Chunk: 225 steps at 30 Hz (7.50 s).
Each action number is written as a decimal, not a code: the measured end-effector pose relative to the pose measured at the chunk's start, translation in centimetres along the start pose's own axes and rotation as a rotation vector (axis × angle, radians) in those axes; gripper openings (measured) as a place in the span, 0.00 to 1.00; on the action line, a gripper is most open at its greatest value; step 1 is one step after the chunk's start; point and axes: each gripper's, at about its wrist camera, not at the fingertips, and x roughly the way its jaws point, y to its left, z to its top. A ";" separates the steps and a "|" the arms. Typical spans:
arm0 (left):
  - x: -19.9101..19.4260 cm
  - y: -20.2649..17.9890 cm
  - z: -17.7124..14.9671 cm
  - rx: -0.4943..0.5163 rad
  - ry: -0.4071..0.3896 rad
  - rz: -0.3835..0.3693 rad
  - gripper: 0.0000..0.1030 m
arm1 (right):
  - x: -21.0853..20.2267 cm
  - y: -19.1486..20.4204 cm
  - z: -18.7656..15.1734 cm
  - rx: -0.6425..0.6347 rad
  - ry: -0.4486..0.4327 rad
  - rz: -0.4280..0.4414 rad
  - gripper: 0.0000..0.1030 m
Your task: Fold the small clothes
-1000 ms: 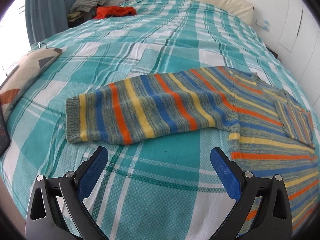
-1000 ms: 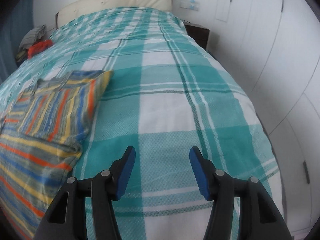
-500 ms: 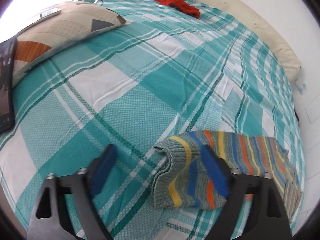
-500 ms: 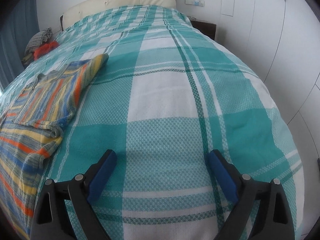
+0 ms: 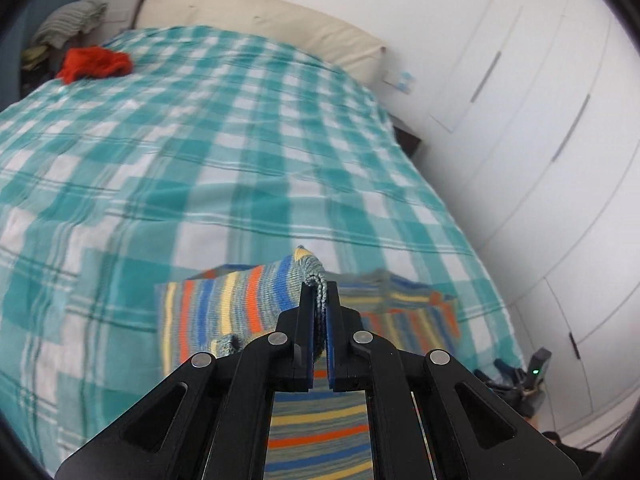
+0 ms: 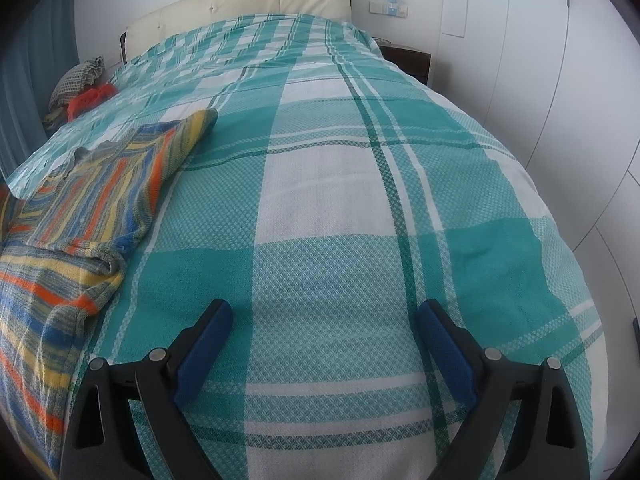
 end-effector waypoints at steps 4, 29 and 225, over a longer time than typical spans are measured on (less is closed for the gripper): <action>7.1 -6.8 -1.4 0.076 0.092 -0.092 0.11 | 0.0 0.0 0.0 0.000 0.000 0.000 0.91; 3.7 7.0 -9.4 -0.025 0.125 0.212 0.87 | 0.0 0.1 -0.1 -0.003 -0.006 -0.006 0.91; 6.3 16.9 -12.3 -0.037 0.114 0.585 1.00 | 0.6 0.5 -0.3 -0.001 0.009 -0.028 0.99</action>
